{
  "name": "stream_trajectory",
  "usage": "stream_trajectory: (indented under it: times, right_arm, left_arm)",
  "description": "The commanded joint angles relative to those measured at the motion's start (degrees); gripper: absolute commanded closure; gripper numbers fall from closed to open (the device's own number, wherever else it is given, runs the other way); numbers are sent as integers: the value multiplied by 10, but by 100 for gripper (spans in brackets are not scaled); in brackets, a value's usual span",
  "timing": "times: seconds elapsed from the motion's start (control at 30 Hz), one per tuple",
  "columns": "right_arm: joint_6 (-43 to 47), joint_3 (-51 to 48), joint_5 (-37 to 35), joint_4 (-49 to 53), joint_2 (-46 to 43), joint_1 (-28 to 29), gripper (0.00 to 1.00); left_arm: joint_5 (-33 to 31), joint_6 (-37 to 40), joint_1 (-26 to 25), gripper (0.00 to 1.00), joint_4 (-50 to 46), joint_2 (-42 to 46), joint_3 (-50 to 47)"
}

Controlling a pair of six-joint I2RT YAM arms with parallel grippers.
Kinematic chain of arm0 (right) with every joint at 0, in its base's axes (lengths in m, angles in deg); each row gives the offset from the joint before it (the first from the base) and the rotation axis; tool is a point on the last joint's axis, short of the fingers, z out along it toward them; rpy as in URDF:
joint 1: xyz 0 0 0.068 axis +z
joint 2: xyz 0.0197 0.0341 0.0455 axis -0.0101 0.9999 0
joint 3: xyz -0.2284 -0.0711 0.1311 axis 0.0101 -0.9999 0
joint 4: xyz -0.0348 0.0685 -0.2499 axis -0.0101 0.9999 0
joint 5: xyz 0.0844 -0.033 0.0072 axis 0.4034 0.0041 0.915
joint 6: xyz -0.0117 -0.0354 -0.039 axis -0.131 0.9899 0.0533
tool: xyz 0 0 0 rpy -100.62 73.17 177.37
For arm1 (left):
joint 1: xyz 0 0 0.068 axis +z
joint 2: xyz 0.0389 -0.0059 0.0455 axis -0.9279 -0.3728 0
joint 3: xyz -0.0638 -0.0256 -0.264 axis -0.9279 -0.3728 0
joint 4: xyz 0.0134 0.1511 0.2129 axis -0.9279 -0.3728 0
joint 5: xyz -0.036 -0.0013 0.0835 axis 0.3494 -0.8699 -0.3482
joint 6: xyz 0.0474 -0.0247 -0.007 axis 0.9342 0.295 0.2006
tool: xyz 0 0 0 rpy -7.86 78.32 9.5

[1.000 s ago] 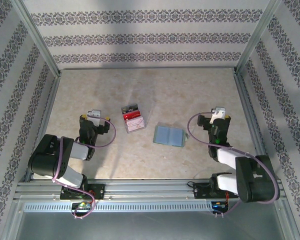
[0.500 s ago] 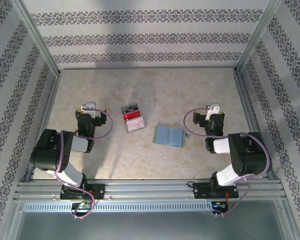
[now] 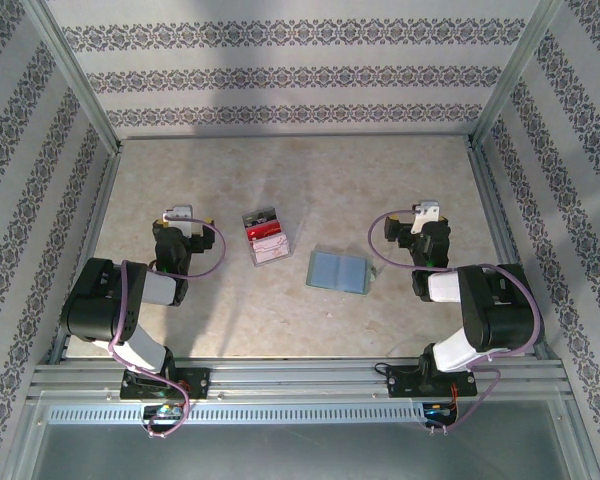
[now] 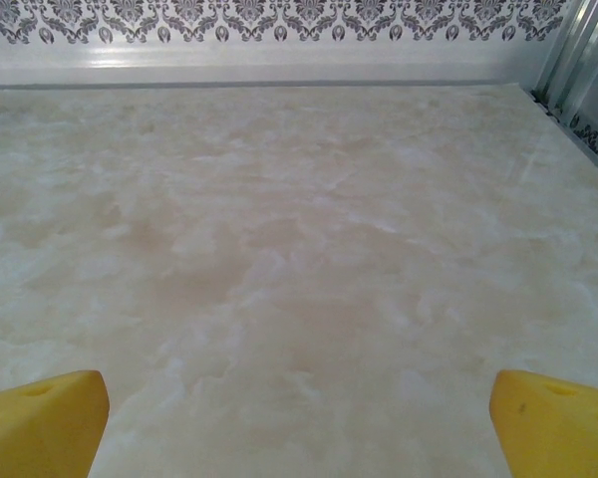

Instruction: Take the credit cards out of the card holder

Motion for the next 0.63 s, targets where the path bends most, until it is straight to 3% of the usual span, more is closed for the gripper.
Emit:
stream_trajectory:
  times: [0.0,0.6]
  right_arm:
    - [2,8,15,-5,-3,-5,2]
    - [2,8,15,-5,-3,-5,2]
  left_arm:
    - [12,6,5,1,-5,1,-3]
    - [25,9,6,1,-8,2,-2]
